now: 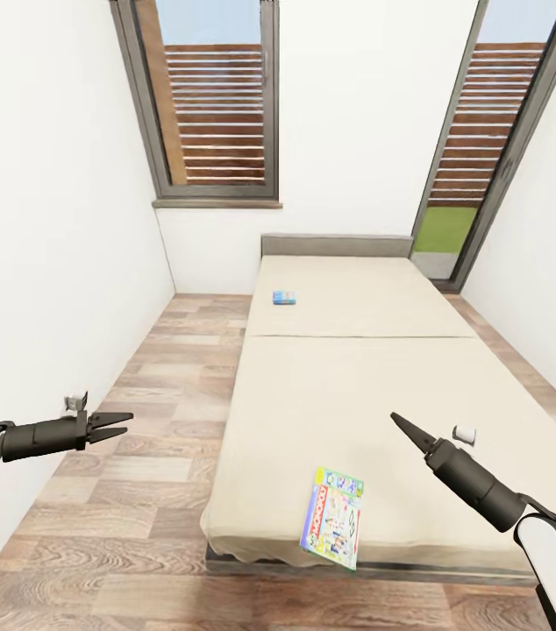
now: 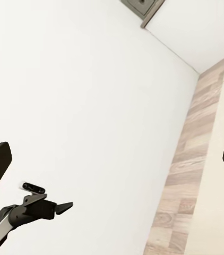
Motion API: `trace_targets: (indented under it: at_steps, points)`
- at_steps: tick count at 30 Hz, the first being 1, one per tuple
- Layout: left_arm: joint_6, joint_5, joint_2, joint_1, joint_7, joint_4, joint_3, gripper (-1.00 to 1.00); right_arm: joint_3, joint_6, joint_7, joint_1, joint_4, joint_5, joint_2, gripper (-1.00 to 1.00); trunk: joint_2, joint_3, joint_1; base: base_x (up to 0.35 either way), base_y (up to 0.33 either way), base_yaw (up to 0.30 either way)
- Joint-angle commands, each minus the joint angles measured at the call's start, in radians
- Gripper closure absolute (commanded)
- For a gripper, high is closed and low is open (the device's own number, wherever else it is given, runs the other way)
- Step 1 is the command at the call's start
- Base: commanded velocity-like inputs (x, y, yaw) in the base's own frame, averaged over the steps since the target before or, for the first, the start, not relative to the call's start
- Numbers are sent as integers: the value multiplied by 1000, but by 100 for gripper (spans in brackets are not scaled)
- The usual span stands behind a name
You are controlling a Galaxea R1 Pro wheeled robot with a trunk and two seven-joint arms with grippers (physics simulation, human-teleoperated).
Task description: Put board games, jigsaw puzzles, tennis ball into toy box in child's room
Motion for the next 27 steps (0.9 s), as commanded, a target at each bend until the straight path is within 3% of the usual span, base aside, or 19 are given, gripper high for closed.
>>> trace_targets:
  at_steps: [1, 27]
  points:
    - [10, -1, 0, 0, -4, 0, 1, -100, -1, 7, -2, -1, 0, -6, 0, -100, 0, 1, 0, 0, 0, 0]
    - [8, 1, 0, 2, -4, 0, 1, -100, 0, 9, -15, -1, 0, -6, 2, -100, 0, 43, 0, 0, 0, 0]
